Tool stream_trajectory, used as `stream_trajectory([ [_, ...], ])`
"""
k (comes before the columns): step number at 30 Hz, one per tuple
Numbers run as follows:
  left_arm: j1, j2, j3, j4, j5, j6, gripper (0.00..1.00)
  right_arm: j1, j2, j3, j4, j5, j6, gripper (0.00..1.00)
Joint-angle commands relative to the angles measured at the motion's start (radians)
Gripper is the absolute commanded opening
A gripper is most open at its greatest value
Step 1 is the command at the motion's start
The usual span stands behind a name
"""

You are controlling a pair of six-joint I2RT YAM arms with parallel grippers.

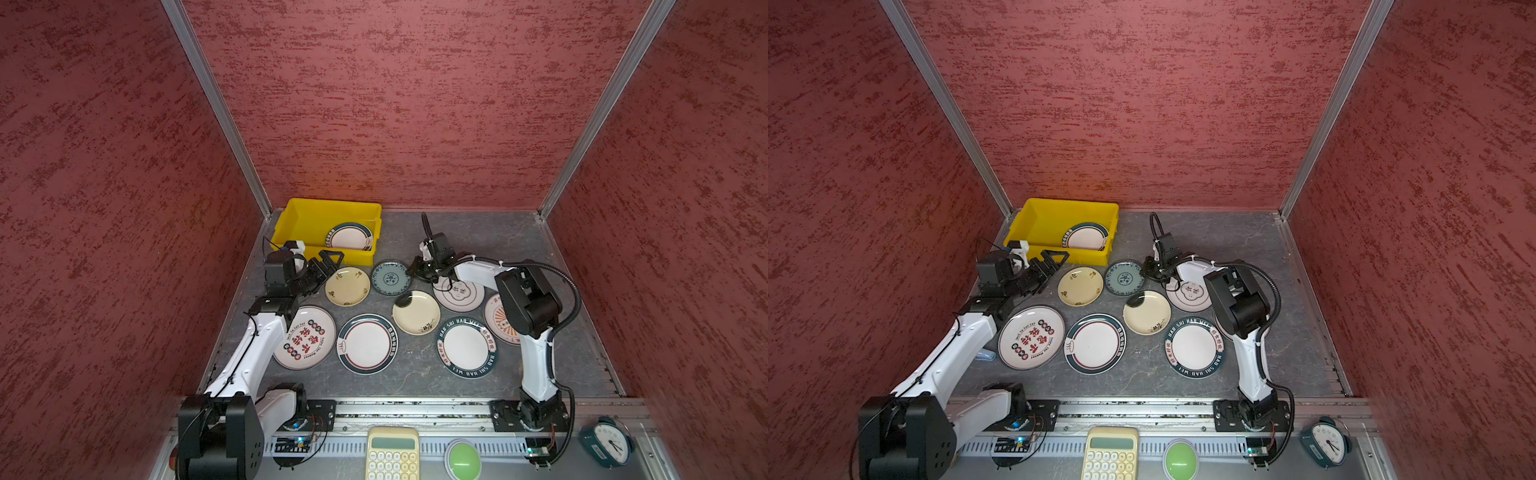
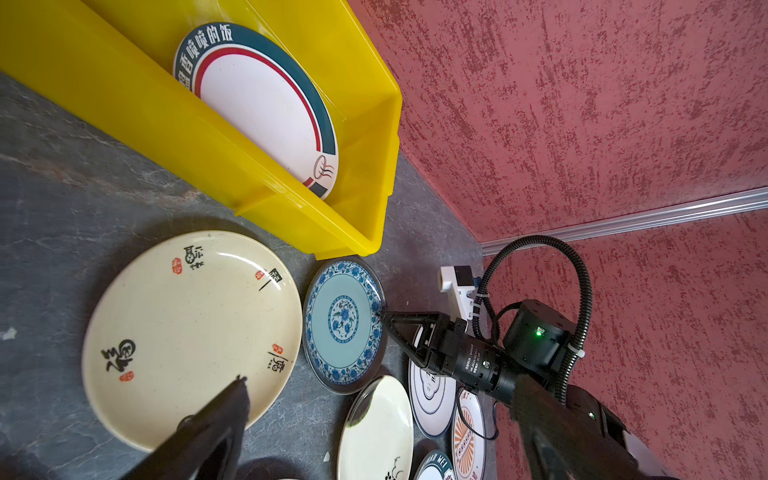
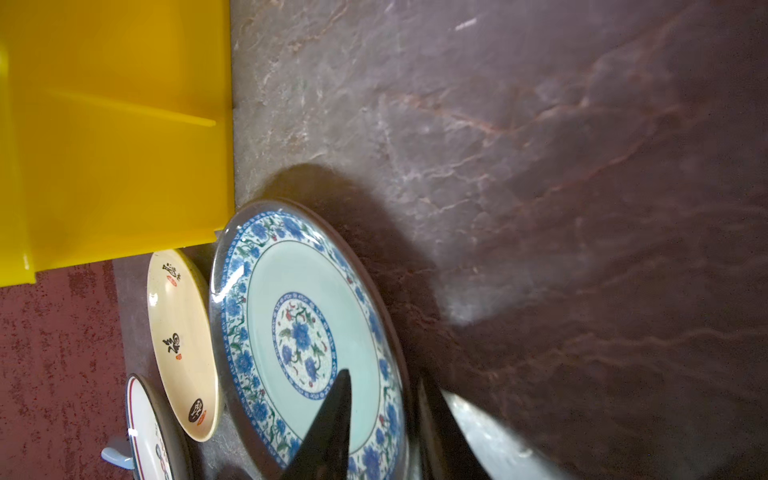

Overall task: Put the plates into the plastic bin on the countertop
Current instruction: 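Grasp the blue-and-white floral plate edge with the right gripper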

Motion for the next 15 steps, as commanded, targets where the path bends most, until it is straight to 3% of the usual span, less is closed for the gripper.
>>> stream_trajectory([
  [1, 0.008, -0.012, -0.006, 0.009, 0.019, 0.003, 0.99, 0.003, 0.017, -0.027, 0.046, 0.006, 0.034, 0.26],
  [7, 0.021, -0.010, -0.004, -0.001, 0.020, 0.001, 0.99, 0.002, -0.013, -0.058, 0.095, 0.018, 0.034, 0.26],
  [15, 0.022, -0.011, 0.001, -0.006, 0.043, -0.013, 0.99, -0.015, -0.012, -0.066, 0.095, 0.019, 0.041, 0.13],
])
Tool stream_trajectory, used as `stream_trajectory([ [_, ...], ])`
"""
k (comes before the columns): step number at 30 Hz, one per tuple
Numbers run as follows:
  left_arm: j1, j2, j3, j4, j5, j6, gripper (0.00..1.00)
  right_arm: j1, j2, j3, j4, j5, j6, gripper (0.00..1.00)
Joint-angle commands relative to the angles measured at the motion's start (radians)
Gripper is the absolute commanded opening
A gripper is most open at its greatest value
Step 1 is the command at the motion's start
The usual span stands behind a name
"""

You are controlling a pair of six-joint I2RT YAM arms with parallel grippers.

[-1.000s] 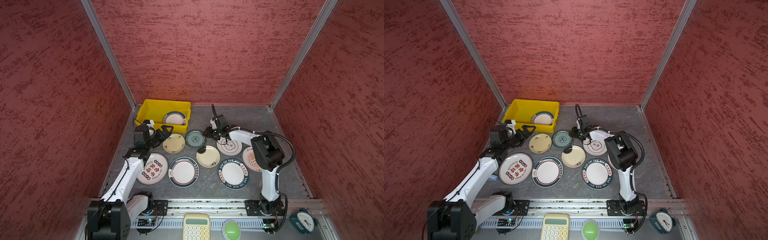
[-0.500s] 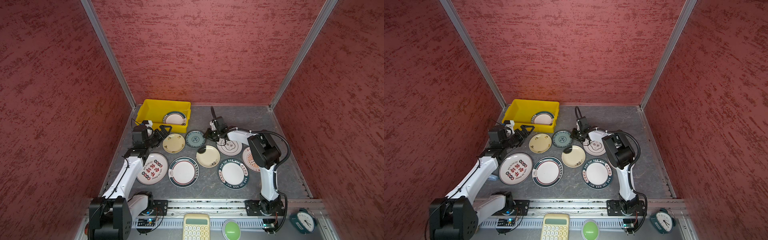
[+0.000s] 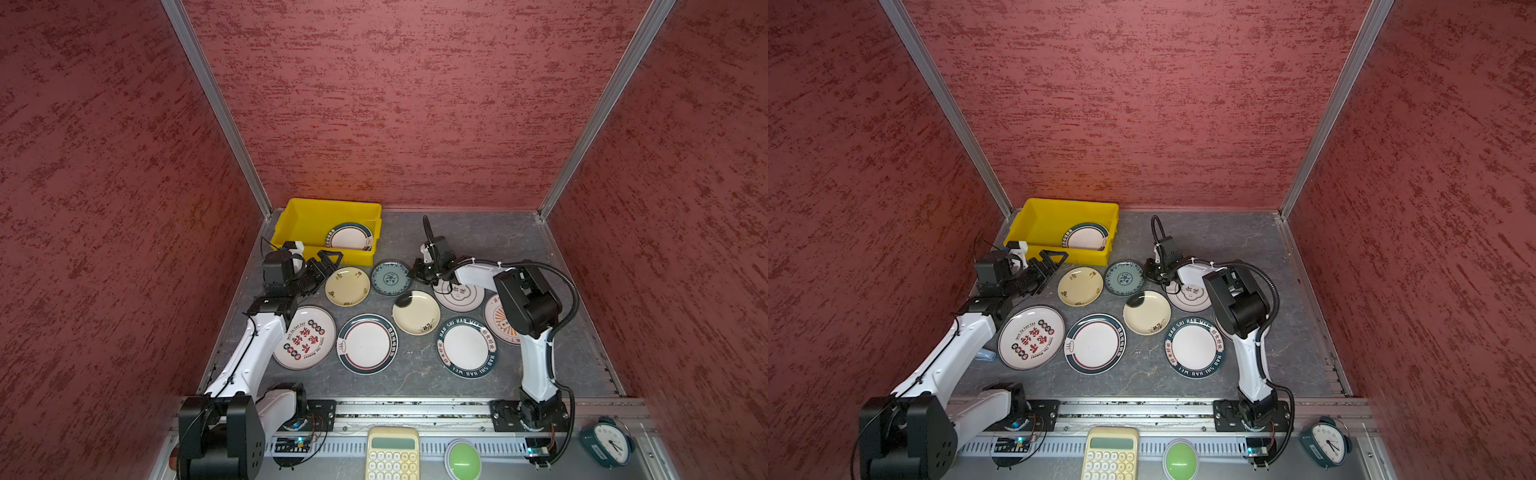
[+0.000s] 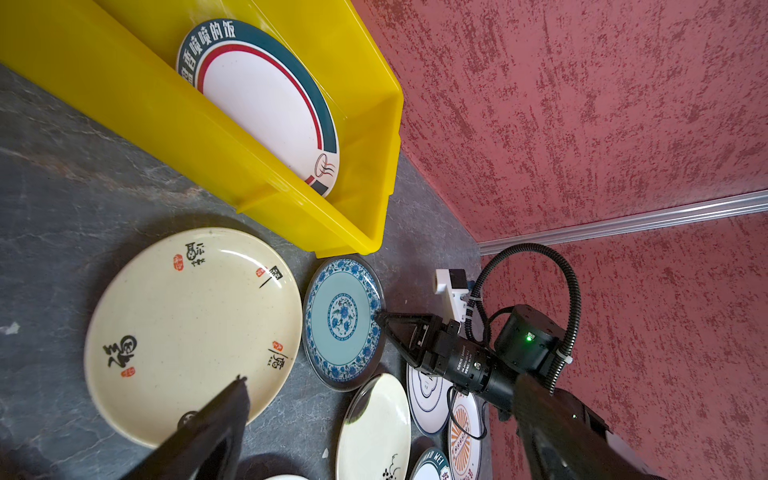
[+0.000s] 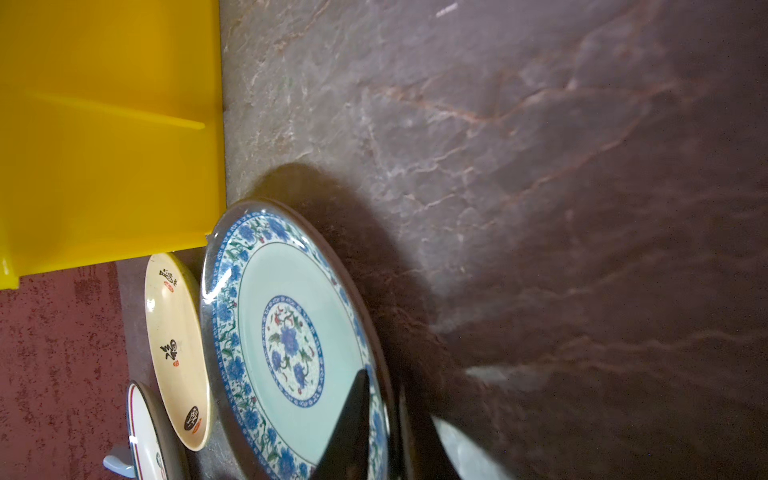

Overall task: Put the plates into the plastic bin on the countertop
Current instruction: 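Grasp the blue-and-white floral plate edge with the right gripper, then lift the floral plate upright toward the left gripper while the left gripper approaches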

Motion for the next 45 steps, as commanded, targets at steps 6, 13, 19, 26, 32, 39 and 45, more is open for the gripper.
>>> stream_trajectory([
  [6, 0.007, -0.026, 0.001, -0.003, 0.020, -0.008, 0.99, -0.057, -0.076, -0.057, 0.038, 0.046, 0.018, 0.06],
  [13, 0.007, -0.037, -0.008, -0.005, 0.023, -0.016, 0.99, -0.125, -0.170, -0.128, 0.051, 0.056, 0.021, 0.00],
  [19, -0.011, -0.066, -0.035, 0.023, 0.020, -0.042, 0.99, -0.172, -0.315, -0.233, 0.056, 0.067, 0.029, 0.00],
  [26, -0.085, -0.045, -0.034, 0.063, -0.014, -0.060, 0.99, -0.194, -0.551, -0.404, 0.104, 0.063, 0.099, 0.00],
  [32, -0.207, 0.021, 0.000, 0.111, -0.060, -0.067, 0.99, -0.196, -0.734, -0.556, 0.195, -0.011, 0.194, 0.00],
  [39, -0.373, 0.140, 0.060, 0.169, -0.106, -0.065, 0.99, -0.195, -0.848, -0.700, 0.307, -0.076, 0.276, 0.00],
  [45, -0.459, 0.268, 0.111, 0.244, -0.107, -0.076, 1.00, -0.196, -0.884, -0.736, 0.338, -0.087, 0.294, 0.00],
])
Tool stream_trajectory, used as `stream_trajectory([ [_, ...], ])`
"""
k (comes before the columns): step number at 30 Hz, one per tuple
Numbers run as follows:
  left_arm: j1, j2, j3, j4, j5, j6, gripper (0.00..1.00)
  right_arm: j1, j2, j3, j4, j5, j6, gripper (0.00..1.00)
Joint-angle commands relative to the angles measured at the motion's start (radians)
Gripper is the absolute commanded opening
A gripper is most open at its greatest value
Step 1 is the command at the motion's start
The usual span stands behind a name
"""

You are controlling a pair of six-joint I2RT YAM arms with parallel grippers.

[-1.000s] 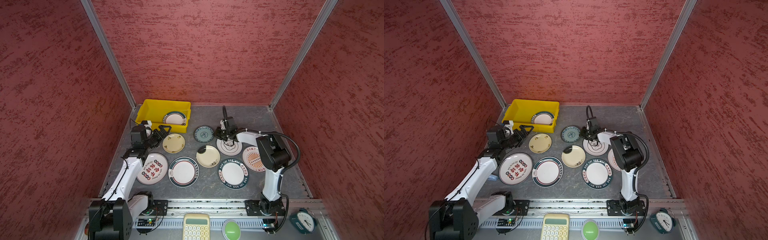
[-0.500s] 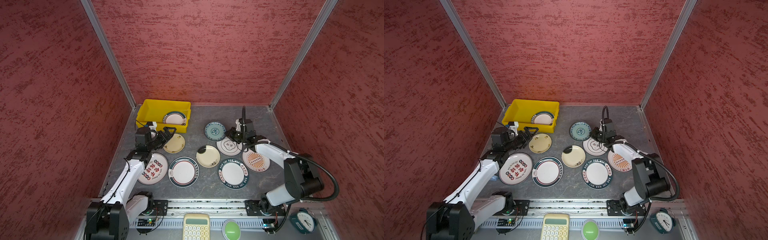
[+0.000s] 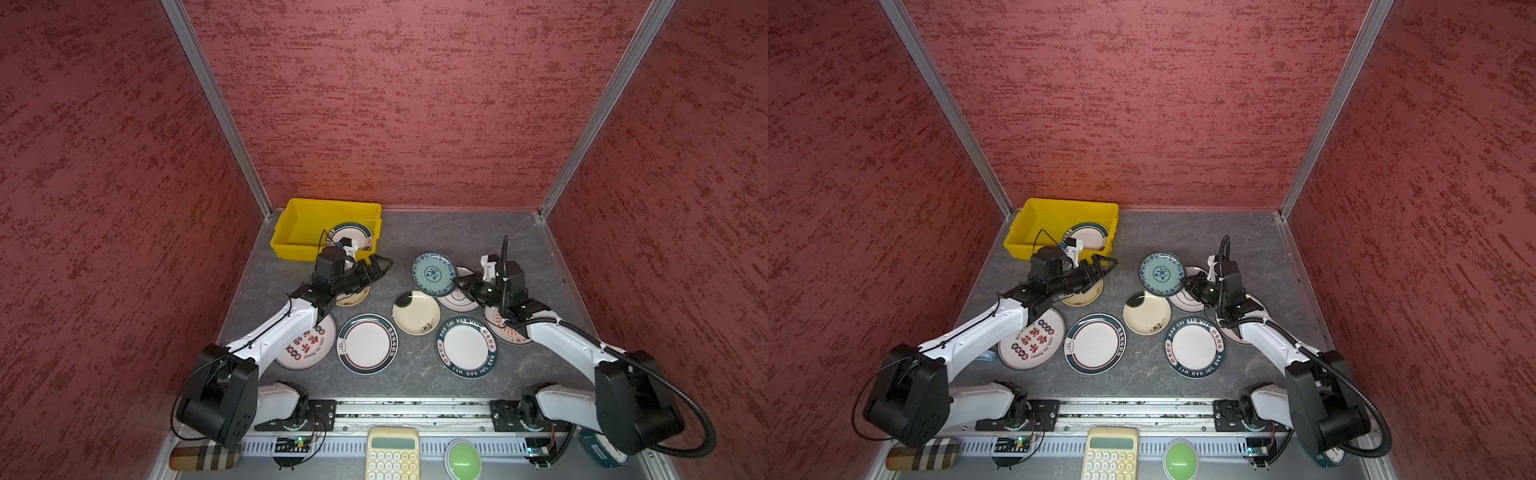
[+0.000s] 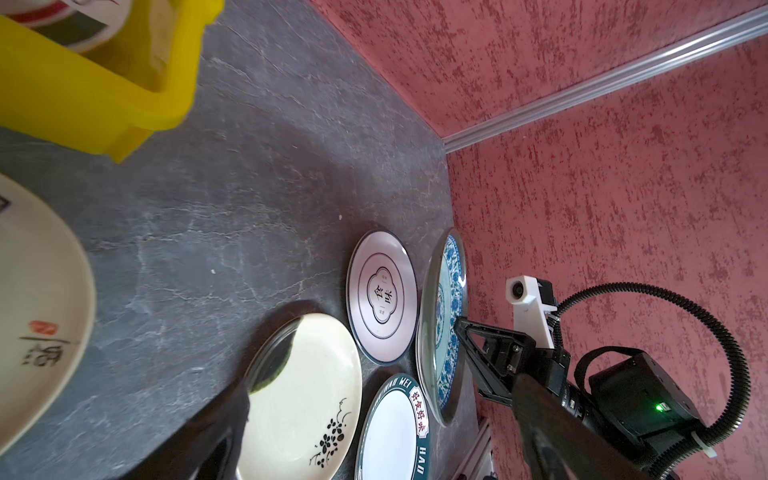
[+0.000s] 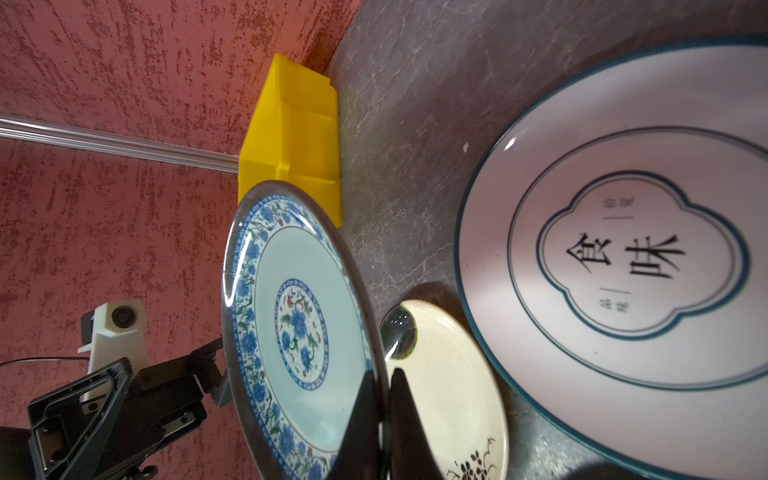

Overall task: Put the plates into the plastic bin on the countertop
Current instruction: 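Lift the floral plate upright toward the left gripper while the left gripper approaches, then close the left gripper on the floral plate rim while right holds it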

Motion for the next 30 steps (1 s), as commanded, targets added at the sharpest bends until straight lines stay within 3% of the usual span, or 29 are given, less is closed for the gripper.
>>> stream_trajectory([
  [1, -0.028, 0.058, 0.036, 0.078, -0.018, -0.013, 0.97, -0.004, -0.030, 0.002, 0.095, -0.030, 0.034, 0.00],
  [3, -0.039, 0.099, 0.045, 0.117, -0.006, -0.019, 0.82, -0.004, -0.026, 0.004, 0.105, -0.037, 0.034, 0.00],
  [8, -0.044, 0.200, 0.069, 0.210, 0.055, -0.036, 0.63, -0.003, 0.031, 0.015, 0.167, -0.087, 0.046, 0.00],
  [12, -0.049, 0.232, 0.061, 0.276, 0.074, -0.067, 0.58, -0.002, 0.101, 0.052, 0.147, -0.102, 0.027, 0.00],
  [24, -0.068, 0.289, 0.069, 0.315, 0.072, -0.089, 0.59, 0.011, 0.179, 0.067, 0.192, -0.115, 0.027, 0.00],
  [30, -0.072, 0.332, 0.069, 0.380, 0.089, -0.135, 0.39, 0.016, 0.202, 0.074, 0.203, -0.126, 0.017, 0.00],
])
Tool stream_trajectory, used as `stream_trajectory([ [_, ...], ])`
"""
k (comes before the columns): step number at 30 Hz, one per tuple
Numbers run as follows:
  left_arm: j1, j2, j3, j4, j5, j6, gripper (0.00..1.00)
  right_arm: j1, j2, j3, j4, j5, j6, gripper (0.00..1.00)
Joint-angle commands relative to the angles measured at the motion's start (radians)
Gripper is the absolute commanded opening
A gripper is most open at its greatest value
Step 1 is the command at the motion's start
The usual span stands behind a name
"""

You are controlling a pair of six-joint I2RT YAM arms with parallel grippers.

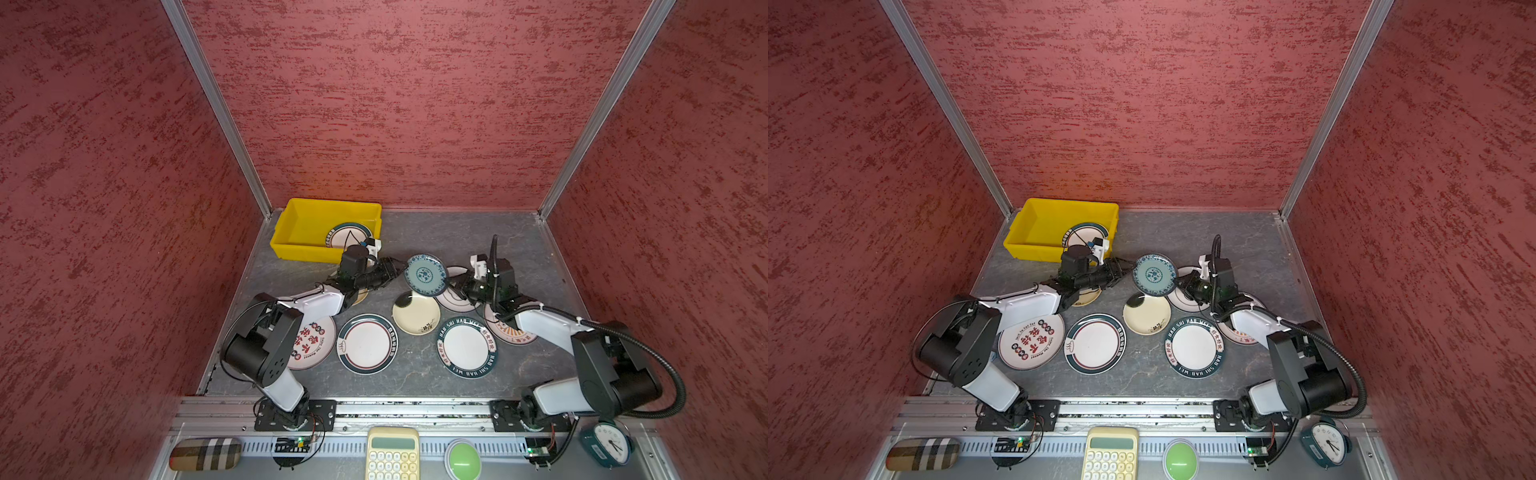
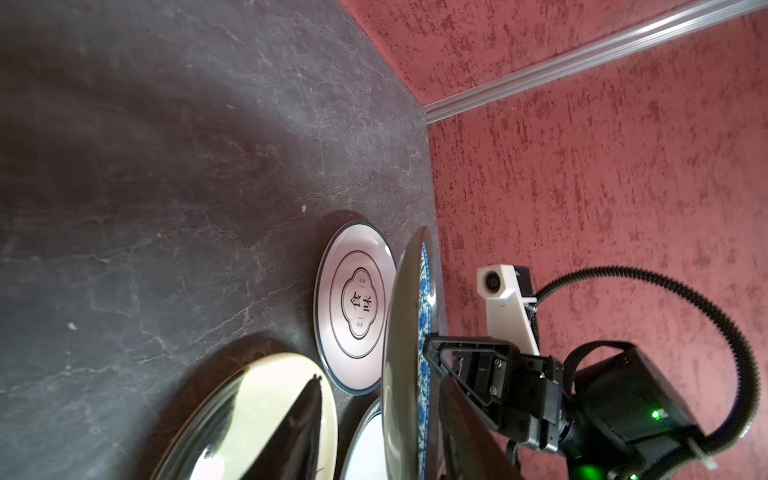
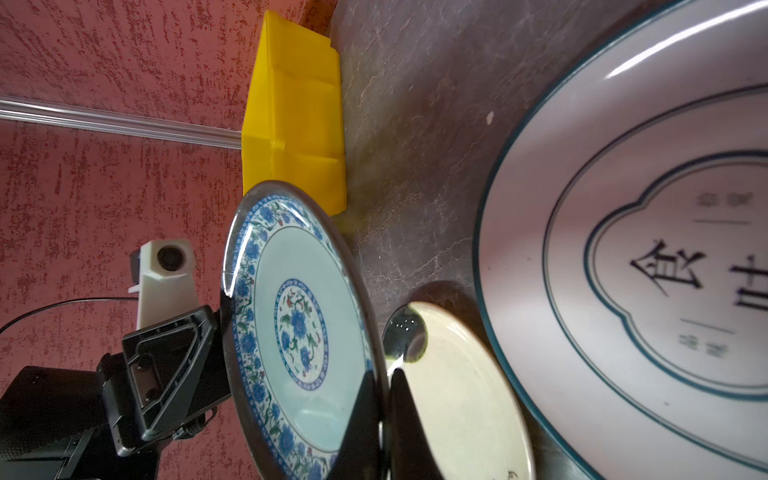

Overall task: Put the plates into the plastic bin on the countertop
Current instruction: 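Close the left gripper on the floral plate rim while right holds it, then carry the floral plate into the yellow bin with left gripper while right withdraws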

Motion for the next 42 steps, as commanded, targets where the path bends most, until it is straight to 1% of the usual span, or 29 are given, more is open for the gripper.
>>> stream_trajectory([
  [1, -0.006, 0.021, 0.019, 0.059, 0.027, -0.024, 0.35, 0.007, 0.011, 0.042, 0.069, -0.030, -0.008, 0.00],
  [3, -0.006, 0.029, 0.026, 0.059, 0.034, -0.022, 0.33, 0.012, 0.011, 0.045, 0.070, -0.036, -0.012, 0.00],
  [5, -0.006, 0.038, 0.032, 0.049, 0.037, -0.022, 0.30, 0.016, 0.043, 0.055, 0.063, -0.039, -0.022, 0.00],
  [6, -0.006, 0.042, 0.033, 0.045, 0.038, -0.020, 0.21, 0.018, 0.047, 0.059, 0.060, -0.039, -0.026, 0.00],
  [7, -0.006, 0.046, 0.033, 0.045, 0.038, -0.020, 0.06, 0.019, 0.052, 0.063, 0.058, -0.042, -0.031, 0.00],
  [8, -0.006, 0.047, 0.031, 0.040, 0.035, -0.021, 0.00, 0.021, 0.055, 0.070, 0.052, -0.046, -0.034, 0.00],
  [10, -0.005, 0.044, 0.028, 0.029, 0.026, -0.016, 0.00, 0.022, 0.062, 0.074, 0.059, -0.060, -0.035, 0.01],
  [11, -0.003, 0.039, 0.027, 0.020, 0.020, -0.008, 0.00, 0.020, 0.061, 0.070, 0.069, -0.072, -0.034, 0.15],
  [12, -0.001, 0.030, 0.027, 0.010, 0.016, -0.002, 0.00, 0.021, 0.059, 0.068, 0.079, -0.078, -0.033, 0.35],
  [13, 0.004, 0.022, 0.026, 0.001, 0.015, 0.009, 0.00, 0.020, 0.055, 0.063, 0.092, -0.084, -0.030, 0.58],
  [14, 0.009, 0.007, 0.024, -0.014, 0.007, 0.021, 0.00, 0.021, 0.047, 0.055, 0.107, -0.088, -0.028, 0.68],
  [18, 0.033, -0.066, 0.018, -0.073, -0.038, 0.066, 0.00, 0.021, 0.022, 0.032, 0.127, -0.091, -0.033, 0.88],
  [19, 0.041, -0.085, 0.023, -0.099, -0.045, 0.085, 0.00, 0.021, 0.023, 0.024, 0.127, -0.086, -0.036, 0.90],
  [23, 0.082, -0.146, 0.038, -0.194, -0.067, 0.143, 0.00, 0.021, -0.013, -0.004, 0.152, -0.085, -0.038, 0.98],
  [27, 0.139, -0.204, 0.038, -0.248, -0.076, 0.172, 0.00, 0.021, -0.033, -0.027, 0.183, -0.084, -0.035, 0.99],
  [32, 0.206, -0.243, 0.049, -0.306, -0.077, 0.194, 0.00, 0.021, -0.064, -0.053, 0.202, -0.075, -0.049, 0.99],
  [36, 0.262, -0.269, 0.060, -0.334, -0.090, 0.214, 0.00, 0.021, -0.092, -0.042, 0.111, -0.053, -0.100, 0.99],
  [39, 0.308, -0.270, 0.095, -0.367, -0.102, 0.237, 0.00, 0.021, -0.138, -0.039, 0.040, -0.016, -0.141, 0.99],
  [40, 0.317, -0.270, 0.113, -0.397, -0.131, 0.261, 0.00, 0.022, -0.157, -0.040, 0.010, 0.007, -0.155, 0.99],
  [42, 0.315, -0.271, 0.171, -0.468, -0.223, 0.332, 0.00, 0.021, -0.199, -0.042, -0.043, 0.045, -0.180, 0.99],
])
